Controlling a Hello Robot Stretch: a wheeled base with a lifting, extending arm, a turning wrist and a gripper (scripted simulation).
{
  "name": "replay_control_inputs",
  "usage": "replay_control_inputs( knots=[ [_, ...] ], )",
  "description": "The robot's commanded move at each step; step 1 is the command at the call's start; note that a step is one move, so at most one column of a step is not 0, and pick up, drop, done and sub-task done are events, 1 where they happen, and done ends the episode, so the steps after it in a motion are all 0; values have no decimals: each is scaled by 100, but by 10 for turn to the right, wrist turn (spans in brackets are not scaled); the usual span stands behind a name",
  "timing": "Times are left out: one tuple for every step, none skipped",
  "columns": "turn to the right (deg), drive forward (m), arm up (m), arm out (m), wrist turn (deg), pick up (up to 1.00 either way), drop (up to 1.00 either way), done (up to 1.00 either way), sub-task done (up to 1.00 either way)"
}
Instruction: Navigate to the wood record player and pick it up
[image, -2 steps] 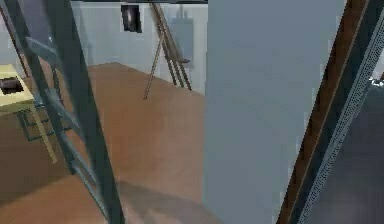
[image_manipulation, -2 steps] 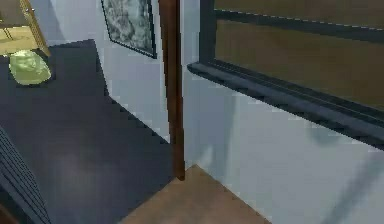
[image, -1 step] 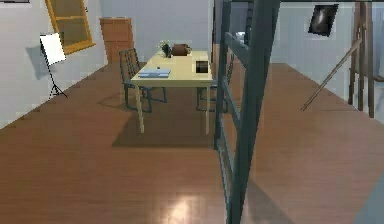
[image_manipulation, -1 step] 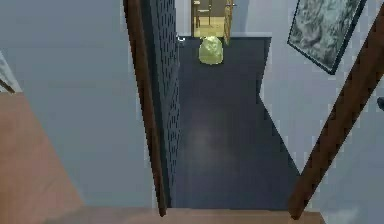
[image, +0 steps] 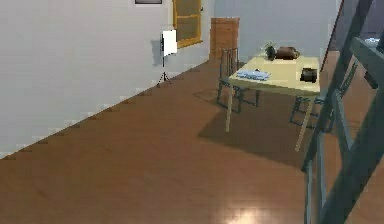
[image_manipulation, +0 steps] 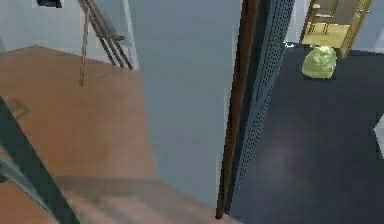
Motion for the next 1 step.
replay_control_inputs(
  knots=[
    [0, 100, 0, 0, 0, 0, 0, 0, 0]
  ],
)
